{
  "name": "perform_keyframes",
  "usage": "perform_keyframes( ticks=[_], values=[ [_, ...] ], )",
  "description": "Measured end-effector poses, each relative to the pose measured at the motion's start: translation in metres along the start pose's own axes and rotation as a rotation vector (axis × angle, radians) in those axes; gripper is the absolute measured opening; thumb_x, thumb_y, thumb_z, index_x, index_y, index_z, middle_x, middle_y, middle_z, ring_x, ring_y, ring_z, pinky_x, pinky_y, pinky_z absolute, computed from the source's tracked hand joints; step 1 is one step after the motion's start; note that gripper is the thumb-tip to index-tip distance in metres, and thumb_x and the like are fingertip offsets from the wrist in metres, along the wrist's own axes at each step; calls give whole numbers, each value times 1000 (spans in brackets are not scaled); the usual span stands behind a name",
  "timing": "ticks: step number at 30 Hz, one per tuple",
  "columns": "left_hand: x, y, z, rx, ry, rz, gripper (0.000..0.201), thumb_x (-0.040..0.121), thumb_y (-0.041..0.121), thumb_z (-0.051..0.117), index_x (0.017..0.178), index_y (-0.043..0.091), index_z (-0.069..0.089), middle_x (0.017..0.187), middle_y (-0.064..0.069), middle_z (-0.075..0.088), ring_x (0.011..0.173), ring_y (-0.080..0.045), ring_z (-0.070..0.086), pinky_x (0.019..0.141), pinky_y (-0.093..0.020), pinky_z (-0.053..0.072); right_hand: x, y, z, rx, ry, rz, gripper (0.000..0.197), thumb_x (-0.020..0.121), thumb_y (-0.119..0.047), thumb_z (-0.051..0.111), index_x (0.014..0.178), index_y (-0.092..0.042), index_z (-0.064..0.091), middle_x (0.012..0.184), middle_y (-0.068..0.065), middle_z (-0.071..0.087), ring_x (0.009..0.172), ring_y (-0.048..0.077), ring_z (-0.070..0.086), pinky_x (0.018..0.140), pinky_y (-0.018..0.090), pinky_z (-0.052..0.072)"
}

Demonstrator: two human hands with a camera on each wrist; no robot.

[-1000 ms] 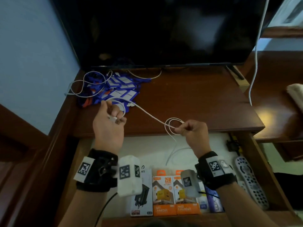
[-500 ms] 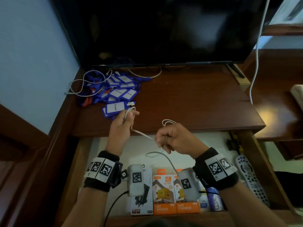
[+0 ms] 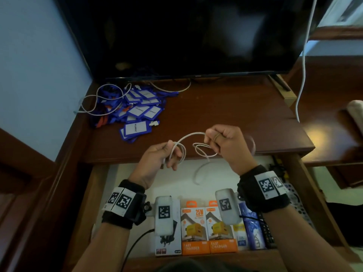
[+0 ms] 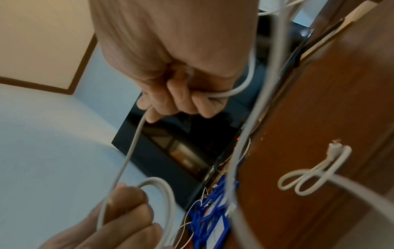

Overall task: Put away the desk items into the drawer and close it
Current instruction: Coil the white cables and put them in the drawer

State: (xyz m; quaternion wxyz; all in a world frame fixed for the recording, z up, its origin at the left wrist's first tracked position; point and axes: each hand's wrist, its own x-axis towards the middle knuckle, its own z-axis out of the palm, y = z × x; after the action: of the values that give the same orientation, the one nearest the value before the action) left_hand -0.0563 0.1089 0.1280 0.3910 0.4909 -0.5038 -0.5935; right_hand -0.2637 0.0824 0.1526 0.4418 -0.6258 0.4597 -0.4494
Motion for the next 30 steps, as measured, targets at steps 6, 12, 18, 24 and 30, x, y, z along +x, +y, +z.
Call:
perform_keyframes(
  ticks=[6,12,18,24,30],
  values=[
    [-4,-1,-7,-296,-129,-35,43,94,40,41,60,17,55,50,2,27,47,-13,24,54,-30,18,-4,17,-6,-33,-8,-37,31,82,-30,71,75,-1,63,60,16,56,51,35,41,52,34,39],
    [-4,8,-31,-553,-162,-6,44,70,47,78,56,18,48,40,10,31,35,-6,29,54,-20,32,-11,27,-11,35,-39,43,13,81,-6,72,73,-6,62,55,12,54,49,18,43,50,20,37],
    [-5,15,-48,-707,-140,9,39,67,39,81,57,19,50,40,10,31,36,-5,28,50,-22,20,-6,31,-13,-48,85,75,18,78,-5,75,72,-7,58,47,-12,52,43,2,37,46,14,34],
    [-7,14,-58,-841,-70,104,32,74,32,73,58,21,47,40,10,30,37,-7,24,64,-30,9,6,34,-24,-393,345,174,19,79,-17,75,71,-21,59,63,-10,58,53,1,50,54,17,39],
    [-7,19,-75,-916,78,150,31,87,32,52,59,21,46,40,10,30,35,-6,28,53,-21,34,12,33,-41,-75,464,294,22,86,-15,69,66,-12,61,54,1,57,50,14,50,57,30,42]
  ],
)
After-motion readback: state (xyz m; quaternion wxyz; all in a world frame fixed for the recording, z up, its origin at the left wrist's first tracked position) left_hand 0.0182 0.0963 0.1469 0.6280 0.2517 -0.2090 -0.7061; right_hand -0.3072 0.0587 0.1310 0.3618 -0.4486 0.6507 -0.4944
